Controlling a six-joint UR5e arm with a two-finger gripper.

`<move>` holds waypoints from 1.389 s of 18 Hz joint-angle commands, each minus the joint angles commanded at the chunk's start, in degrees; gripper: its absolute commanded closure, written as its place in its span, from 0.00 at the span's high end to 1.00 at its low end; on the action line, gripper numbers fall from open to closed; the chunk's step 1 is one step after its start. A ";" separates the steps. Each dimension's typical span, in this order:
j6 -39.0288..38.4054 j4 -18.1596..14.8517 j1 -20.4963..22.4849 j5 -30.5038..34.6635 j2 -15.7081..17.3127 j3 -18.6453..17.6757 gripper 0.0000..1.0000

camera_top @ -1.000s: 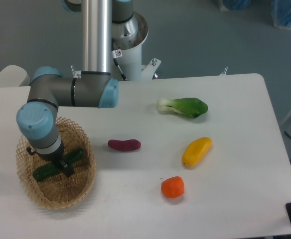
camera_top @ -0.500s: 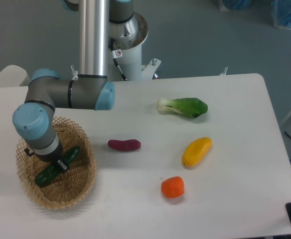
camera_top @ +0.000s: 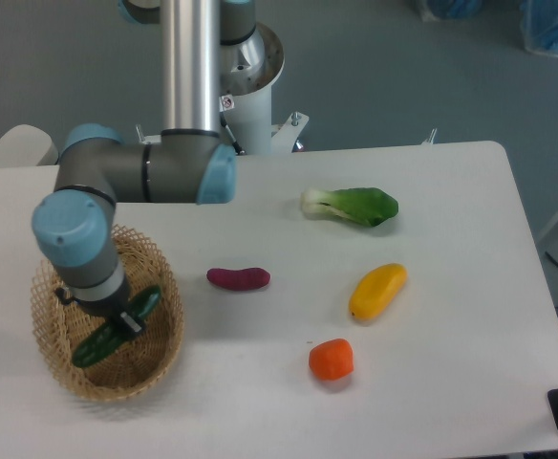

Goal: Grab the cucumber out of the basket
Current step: 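Lift the cucumber out of the basket and carry it away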

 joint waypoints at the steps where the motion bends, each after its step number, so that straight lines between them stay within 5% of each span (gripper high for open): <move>1: 0.09 -1.06 1.23 -0.18 -0.09 1.23 0.06; 13: 19.14 -3.96 17.32 -0.09 -6.06 10.37 0.06; 25: 36.55 -8.27 23.30 1.05 -16.34 23.47 0.05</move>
